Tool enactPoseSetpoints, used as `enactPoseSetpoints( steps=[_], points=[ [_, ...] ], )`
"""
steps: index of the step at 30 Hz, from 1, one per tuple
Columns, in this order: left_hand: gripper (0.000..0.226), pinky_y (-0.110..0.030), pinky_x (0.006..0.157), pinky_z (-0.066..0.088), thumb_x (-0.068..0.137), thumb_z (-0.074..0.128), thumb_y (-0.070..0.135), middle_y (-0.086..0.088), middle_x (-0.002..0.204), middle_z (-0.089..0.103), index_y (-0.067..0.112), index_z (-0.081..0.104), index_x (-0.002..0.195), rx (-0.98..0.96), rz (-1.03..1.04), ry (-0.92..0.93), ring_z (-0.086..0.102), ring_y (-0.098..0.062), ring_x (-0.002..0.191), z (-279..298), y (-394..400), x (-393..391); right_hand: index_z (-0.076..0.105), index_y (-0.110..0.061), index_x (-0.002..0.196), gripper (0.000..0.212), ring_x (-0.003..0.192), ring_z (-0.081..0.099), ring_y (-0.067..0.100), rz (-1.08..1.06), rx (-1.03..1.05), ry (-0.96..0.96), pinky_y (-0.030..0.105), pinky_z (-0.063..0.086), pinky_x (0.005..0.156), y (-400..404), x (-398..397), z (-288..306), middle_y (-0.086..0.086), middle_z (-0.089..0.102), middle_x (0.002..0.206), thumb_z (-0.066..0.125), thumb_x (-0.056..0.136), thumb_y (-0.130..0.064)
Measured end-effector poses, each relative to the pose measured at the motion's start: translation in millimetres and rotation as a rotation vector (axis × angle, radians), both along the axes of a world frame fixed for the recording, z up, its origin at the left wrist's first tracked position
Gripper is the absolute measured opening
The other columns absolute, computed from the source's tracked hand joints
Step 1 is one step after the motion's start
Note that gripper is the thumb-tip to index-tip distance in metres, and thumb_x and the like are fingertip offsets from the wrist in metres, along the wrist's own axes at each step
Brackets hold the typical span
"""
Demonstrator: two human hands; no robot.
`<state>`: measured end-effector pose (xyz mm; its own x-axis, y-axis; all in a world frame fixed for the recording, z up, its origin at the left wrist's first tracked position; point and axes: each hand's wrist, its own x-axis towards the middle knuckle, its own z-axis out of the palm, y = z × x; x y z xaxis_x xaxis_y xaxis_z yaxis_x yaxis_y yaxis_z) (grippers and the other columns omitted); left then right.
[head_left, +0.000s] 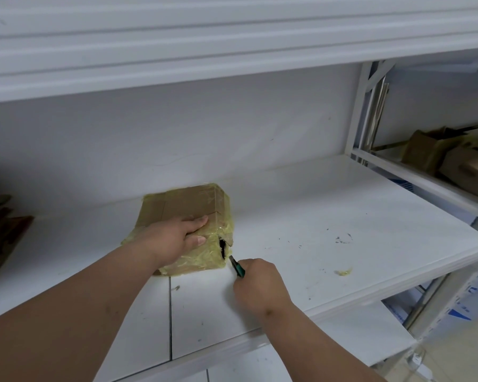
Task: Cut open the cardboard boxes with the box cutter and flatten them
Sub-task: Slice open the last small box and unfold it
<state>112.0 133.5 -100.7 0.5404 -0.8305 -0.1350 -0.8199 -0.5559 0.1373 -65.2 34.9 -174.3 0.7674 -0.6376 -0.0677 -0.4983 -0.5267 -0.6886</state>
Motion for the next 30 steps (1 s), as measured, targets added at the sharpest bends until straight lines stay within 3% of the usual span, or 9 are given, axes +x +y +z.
enactPoseSetpoints(
  steps=[18,30],
  points=[
    [0.055,-0.029,0.109,0.030,0.099,0.039,0.054,0.015,0.160,0.022,0.047,0.021,0.151,-0.004,-0.016,0.031,0.029,-0.015,0.144,2.5,-0.6,0.6,0.048,-0.011,0.079,0.010,0.060,0.037,0.024,0.014,-0.151,-0.146,0.033,0.026,0.051,6.1,-3.9,0.2,0.001,0.038,0.061,0.043,0.076,-0.002],
    [0.055,-0.031,0.107,0.031,0.099,0.037,0.057,0.017,0.160,0.018,0.051,0.018,0.150,0.014,0.003,0.004,0.027,-0.016,0.145,2.0,-1.2,-2.7,0.034,-0.017,0.063,0.021,0.055,0.034,0.013,0.041,-0.035,0.097,0.024,0.025,0.046,6.7,6.7,1.7,-0.003,0.040,0.065,0.041,0.076,-0.002]
  ],
)
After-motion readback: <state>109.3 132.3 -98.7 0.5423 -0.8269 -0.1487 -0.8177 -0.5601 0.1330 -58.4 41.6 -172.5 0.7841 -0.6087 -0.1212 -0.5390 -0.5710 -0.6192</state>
